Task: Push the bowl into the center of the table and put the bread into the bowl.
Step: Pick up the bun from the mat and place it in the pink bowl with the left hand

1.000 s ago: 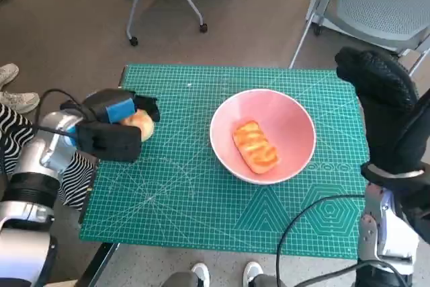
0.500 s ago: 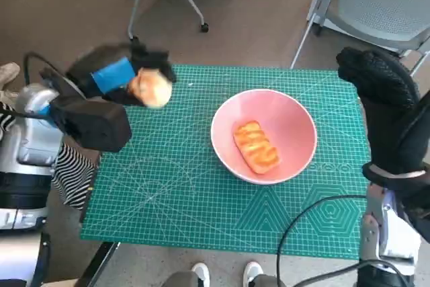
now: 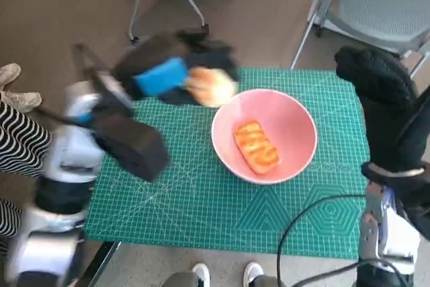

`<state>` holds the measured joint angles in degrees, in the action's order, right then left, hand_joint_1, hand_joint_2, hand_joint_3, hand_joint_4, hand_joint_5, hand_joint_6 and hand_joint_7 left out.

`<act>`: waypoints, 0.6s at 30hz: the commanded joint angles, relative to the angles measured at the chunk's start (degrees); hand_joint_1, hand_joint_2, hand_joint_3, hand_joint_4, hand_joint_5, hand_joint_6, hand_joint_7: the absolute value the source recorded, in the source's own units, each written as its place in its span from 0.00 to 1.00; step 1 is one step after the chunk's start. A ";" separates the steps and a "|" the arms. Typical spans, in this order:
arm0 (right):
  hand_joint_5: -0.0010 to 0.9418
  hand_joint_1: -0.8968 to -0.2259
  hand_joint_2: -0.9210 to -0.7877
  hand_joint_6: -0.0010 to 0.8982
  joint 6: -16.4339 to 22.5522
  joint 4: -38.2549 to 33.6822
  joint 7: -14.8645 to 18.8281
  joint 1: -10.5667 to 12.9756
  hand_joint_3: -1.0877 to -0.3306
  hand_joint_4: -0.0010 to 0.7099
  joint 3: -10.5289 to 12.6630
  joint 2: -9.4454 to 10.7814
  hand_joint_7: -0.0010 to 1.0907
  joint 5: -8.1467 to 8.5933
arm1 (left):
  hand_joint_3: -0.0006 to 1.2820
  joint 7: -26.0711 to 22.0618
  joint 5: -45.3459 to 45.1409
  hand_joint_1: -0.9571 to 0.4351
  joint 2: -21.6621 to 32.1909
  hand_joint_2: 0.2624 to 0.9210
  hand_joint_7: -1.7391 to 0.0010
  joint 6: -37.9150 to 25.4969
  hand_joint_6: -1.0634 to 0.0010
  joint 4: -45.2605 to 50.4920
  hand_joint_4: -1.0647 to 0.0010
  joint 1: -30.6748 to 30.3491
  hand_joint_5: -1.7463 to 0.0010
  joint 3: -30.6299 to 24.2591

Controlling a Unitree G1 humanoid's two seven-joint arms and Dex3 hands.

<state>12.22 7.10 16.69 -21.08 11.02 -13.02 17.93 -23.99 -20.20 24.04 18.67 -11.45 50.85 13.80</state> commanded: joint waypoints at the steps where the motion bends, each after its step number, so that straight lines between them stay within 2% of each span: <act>1: 0.00 0.33 0.00 0.08 -0.87 0.24 -0.54 0.81 0.48 0.28 -0.16 0.42 0.50 -0.08 | 0.01 1.04 -1.24 0.69 -3.11 0.97 0.42 2.54 0.33 -5.47 0.21 2.66 0.39 2.63; 12: 0.00 0.32 0.00 0.08 -0.92 0.83 -0.57 1.34 0.49 0.28 0.22 0.22 0.51 0.15 | 0.02 3.05 -4.23 0.69 -9.67 1.00 0.34 8.12 0.40 -17.46 0.26 6.06 0.39 7.58; 18: 0.00 0.32 0.00 0.08 -1.43 1.31 -0.61 1.70 0.50 0.28 0.50 0.02 0.51 0.30 | 0.03 4.19 -7.42 0.69 -12.34 1.00 0.34 9.81 0.41 -25.26 0.28 8.15 0.37 10.56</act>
<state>11.84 8.23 16.45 -20.82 11.27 -13.02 17.96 -20.78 -26.23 12.73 27.47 -33.81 56.74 23.16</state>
